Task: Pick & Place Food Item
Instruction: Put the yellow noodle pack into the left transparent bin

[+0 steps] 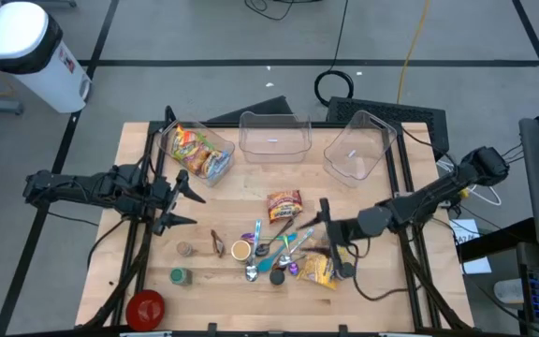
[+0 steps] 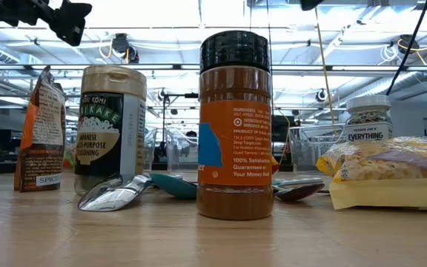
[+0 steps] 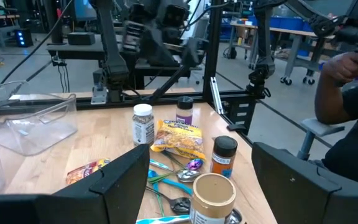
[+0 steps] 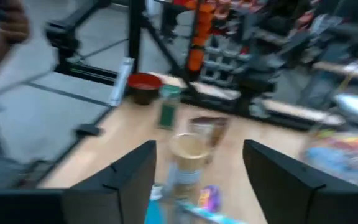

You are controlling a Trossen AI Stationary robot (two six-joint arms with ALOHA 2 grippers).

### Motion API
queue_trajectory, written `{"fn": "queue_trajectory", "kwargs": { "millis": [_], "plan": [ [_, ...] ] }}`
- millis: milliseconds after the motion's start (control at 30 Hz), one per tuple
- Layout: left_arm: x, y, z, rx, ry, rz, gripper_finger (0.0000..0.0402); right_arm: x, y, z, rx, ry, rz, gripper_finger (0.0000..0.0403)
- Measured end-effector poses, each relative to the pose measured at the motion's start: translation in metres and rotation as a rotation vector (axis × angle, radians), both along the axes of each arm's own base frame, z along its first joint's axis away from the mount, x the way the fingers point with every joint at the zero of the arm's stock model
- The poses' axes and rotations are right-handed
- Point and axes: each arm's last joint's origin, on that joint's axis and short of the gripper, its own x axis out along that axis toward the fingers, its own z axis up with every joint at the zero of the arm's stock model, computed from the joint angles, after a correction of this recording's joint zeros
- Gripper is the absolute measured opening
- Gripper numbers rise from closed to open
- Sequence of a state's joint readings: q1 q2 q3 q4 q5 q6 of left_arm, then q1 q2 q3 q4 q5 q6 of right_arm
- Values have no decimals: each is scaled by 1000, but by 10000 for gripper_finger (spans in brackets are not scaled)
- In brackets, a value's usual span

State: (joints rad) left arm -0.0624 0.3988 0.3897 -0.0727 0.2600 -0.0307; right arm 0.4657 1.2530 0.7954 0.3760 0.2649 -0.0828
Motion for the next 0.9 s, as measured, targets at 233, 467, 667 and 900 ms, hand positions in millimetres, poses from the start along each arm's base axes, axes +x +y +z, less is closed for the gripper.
{"fn": "queue_trajectory", "kwargs": {
  "millis": [233, 467, 667, 900],
  "plan": [
    [0, 0, 0, -1, 0, 0, 292, -8, 36, 2, -155, 205, -170, 258],
    [0, 0, 0, -8, 3, 1, 292, 3, 47, -23, -162, 353, -142, 255],
    [0, 0, 0, -8, 7, 1, 292, 8, 37, -56, -167, 557, -253, 254],
    [0, 0, 0, -11, 9, 1, 292, 15, 26, -73, -156, 657, -306, 254]
  ]
}}
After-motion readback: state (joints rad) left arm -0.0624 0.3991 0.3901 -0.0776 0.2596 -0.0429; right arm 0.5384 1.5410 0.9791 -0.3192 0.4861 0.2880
